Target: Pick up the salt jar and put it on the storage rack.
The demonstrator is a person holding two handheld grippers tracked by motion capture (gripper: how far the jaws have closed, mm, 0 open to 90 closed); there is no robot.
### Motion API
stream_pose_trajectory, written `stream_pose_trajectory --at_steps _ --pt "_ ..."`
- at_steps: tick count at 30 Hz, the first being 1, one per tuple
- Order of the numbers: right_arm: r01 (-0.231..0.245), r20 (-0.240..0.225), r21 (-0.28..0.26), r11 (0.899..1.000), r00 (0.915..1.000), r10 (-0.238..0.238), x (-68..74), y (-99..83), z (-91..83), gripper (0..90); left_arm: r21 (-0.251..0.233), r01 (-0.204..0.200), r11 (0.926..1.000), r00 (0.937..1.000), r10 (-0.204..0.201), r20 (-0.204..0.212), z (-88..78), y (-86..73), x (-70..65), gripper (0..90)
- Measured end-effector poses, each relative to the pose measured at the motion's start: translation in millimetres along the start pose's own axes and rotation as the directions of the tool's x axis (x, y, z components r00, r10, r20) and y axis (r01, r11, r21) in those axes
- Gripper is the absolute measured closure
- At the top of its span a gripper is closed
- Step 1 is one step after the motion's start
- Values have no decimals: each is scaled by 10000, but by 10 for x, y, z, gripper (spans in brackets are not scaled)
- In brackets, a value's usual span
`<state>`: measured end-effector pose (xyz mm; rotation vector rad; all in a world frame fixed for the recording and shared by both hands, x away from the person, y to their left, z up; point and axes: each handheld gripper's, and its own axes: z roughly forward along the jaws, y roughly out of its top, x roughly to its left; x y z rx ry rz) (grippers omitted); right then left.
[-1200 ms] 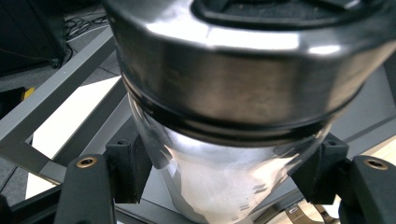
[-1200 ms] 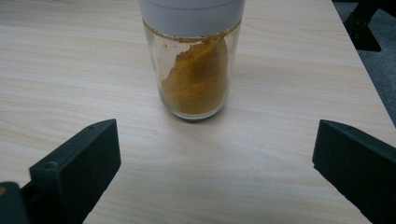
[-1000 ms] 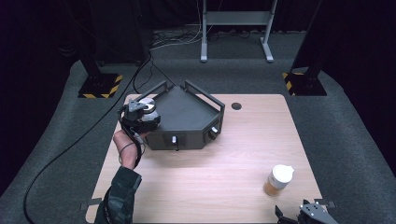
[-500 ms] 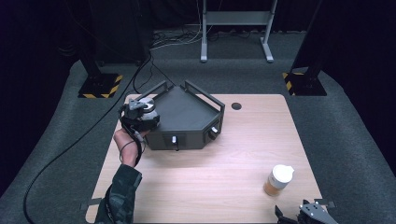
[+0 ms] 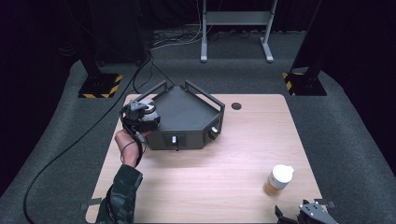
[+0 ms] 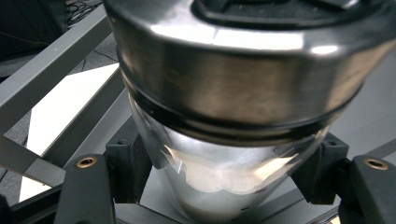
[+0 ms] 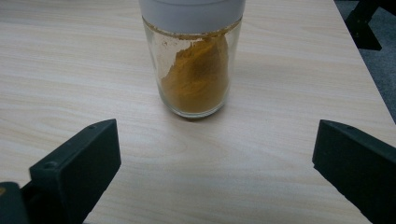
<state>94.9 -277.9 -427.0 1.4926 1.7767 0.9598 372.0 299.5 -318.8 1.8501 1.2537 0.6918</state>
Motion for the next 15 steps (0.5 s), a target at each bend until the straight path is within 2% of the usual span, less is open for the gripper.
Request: stream_pose_trajectory --at_steps 15 --pt "-9 24 -20 10000 10000 10 -13 -2 -13 0 -226 20 9997 10000 -20 10 10 -98 -12 318"
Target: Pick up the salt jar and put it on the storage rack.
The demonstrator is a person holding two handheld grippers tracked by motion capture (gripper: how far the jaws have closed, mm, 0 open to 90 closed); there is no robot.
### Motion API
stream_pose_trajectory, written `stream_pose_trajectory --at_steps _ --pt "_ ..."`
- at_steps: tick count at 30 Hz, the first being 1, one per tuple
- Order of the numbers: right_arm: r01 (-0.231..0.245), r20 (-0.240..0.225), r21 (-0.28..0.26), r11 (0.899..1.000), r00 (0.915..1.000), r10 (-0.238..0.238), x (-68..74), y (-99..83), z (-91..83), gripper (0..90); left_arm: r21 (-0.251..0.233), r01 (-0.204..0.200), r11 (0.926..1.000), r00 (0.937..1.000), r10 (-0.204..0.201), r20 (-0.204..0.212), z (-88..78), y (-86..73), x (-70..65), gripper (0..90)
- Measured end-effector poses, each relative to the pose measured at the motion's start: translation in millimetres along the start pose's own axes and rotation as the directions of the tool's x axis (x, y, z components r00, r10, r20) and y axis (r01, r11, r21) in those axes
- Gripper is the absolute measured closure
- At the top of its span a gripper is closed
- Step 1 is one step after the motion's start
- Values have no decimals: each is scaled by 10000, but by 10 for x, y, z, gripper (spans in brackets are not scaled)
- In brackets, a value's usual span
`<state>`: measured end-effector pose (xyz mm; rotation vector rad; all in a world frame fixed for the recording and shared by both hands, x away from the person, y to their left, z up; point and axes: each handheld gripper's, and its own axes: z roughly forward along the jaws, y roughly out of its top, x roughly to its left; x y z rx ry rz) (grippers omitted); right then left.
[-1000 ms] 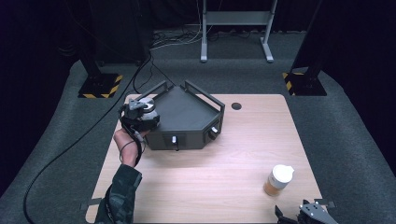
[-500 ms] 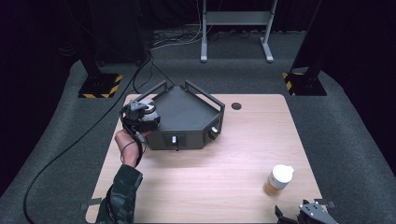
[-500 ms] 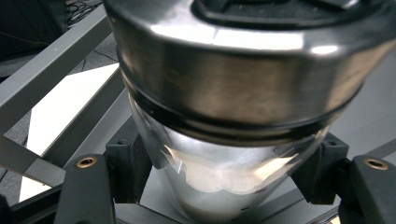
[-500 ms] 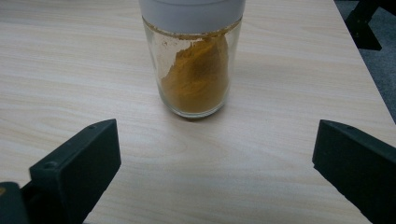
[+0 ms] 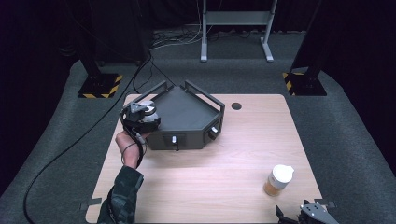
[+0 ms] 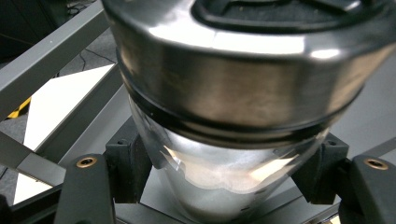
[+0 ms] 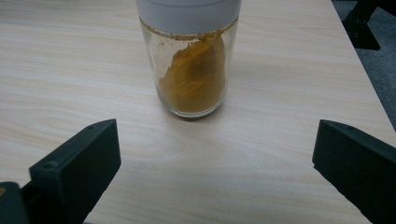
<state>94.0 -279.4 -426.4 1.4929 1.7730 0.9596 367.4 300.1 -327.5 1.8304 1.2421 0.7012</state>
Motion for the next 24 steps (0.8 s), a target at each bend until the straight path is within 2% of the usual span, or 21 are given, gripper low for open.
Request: stream_pose_trajectory --at_steps 4,24 --pt "-13 -11 28 10000 10000 13 -2 -1 8 0 -183 16 9998 10000 -17 -18 1 -49 -6 318" --pt "0 -22 11 10000 10000 0 -3 -1 5 0 -273 63 9996 10000 -63 -31 7 -72 -5 316"
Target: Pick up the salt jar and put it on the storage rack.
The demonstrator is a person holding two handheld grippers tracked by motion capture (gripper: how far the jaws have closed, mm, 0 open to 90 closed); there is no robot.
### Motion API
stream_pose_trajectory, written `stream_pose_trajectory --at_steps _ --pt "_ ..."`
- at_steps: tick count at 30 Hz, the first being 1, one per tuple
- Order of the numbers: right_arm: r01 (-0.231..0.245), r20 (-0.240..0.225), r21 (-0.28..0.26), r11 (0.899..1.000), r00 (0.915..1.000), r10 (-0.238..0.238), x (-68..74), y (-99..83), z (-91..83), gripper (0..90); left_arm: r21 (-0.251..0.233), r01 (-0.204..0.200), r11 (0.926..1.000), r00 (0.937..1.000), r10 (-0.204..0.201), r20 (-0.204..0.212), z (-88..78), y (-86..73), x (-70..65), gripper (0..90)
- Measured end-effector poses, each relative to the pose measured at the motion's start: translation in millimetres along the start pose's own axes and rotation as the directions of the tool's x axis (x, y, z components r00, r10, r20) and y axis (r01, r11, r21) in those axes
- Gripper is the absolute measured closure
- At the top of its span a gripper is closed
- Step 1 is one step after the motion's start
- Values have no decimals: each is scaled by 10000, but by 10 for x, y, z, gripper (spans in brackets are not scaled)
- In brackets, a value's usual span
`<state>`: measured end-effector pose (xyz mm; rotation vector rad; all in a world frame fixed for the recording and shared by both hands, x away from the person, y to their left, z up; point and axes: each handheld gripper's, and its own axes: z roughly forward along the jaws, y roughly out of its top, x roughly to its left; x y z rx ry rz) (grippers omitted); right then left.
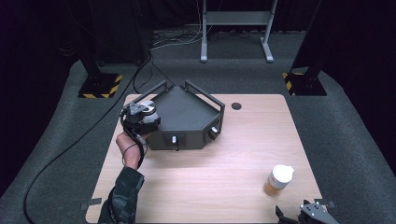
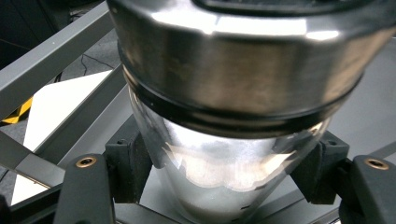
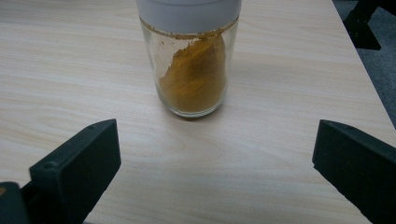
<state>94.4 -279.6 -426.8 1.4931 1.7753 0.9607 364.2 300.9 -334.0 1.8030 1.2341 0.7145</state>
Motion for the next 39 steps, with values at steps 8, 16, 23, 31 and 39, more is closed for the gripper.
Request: stream_pose_trajectory --at_steps 8,16,23,31,39 --pt "22 -23 -10 10000 10000 -22 11 4 0 0 -66 282 9996 9995 -281 132 -54 -32 39 147" --pt "36 -28 -14 10000 10000 -36 15 6 0 0 -85 116 9999 9999 -117 -29 -173 -60 -17 3" --pt "41 -5 -25 10000 10000 -41 19 5 -2 0 -127 -270 9996 9994 267 -200 -332 -154 -100 2" --pt "53 -44 22 10000 10000 -53 21 7 13 0 -32 -642 9979 9975 641 -288 -492 -390 -225 2" --pt "114 -45 78 9999 9999 -113 29 13 25 0 813 -741 9939 9968 763 -244 -472 -784 -354 2"
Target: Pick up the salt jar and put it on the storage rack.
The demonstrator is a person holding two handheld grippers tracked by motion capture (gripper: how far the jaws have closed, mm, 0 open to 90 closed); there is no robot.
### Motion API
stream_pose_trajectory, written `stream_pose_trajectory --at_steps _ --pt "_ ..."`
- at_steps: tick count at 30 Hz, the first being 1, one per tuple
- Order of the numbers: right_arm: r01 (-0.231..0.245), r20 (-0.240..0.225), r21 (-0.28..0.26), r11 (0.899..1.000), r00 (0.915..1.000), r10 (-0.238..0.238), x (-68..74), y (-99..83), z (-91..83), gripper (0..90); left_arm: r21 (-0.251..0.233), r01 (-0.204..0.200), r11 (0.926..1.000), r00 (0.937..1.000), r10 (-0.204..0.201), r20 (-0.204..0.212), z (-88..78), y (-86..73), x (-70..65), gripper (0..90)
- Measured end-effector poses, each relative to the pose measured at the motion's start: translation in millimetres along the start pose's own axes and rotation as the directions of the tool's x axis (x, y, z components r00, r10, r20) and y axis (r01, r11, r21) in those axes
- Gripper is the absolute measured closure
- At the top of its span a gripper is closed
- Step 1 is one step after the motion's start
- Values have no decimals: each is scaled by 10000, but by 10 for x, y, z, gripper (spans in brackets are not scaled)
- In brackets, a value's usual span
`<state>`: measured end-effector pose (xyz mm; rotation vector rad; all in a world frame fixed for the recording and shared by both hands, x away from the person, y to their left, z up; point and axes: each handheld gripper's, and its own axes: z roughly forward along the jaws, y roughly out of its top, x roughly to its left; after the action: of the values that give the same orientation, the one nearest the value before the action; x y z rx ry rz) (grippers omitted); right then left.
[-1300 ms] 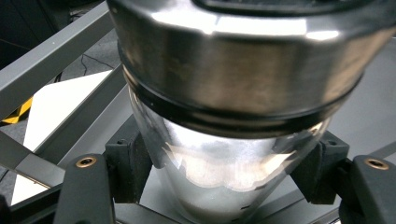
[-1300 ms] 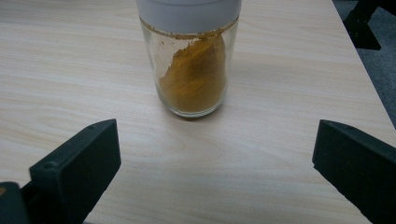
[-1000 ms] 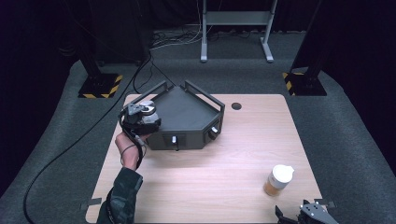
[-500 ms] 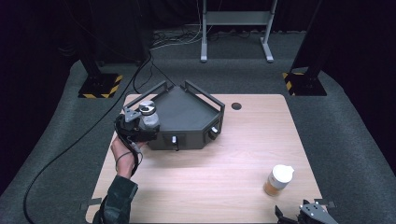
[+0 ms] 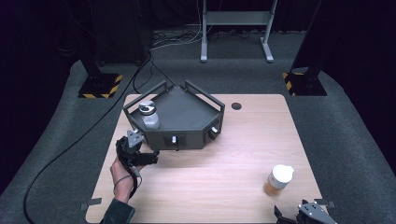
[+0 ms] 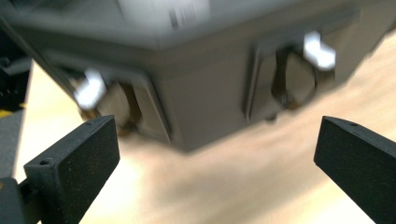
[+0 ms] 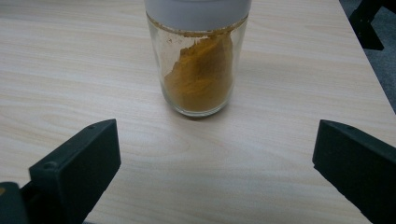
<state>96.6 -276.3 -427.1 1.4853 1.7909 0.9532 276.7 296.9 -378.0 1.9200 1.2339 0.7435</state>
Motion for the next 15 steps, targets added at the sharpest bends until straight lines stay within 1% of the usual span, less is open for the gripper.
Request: stream_pose_trajectory --at_steps 1,2,5,9,12,15 --pt "11 0 1 10000 10000 -11 1 1 1 0 118 57 9999 10000 -57 -25 17 -55 -12 1" --pt "7 -3 5 10000 10000 -7 1 1 1 0 262 161 9995 9999 -161 9 38 -107 -13 1" --pt "14 1 27 10000 10000 -14 2 2 6 0 587 494 9971 9988 -491 -58 93 -273 -26 2" --pt "32 -34 36 10000 10000 -31 8 4 12 0 1044 661 9923 9978 -653 -115 158 -428 -47 1" --pt "60 -49 74 10000 10000 -60 16 10 19 0 1298 826 9881 9966 -819 -107 206 -500 -57 1" --pt "66 -53 84 9999 10000 -66 18 9 25 0 1634 771 9835 9970 -758 -142 258 -509 -90 2"
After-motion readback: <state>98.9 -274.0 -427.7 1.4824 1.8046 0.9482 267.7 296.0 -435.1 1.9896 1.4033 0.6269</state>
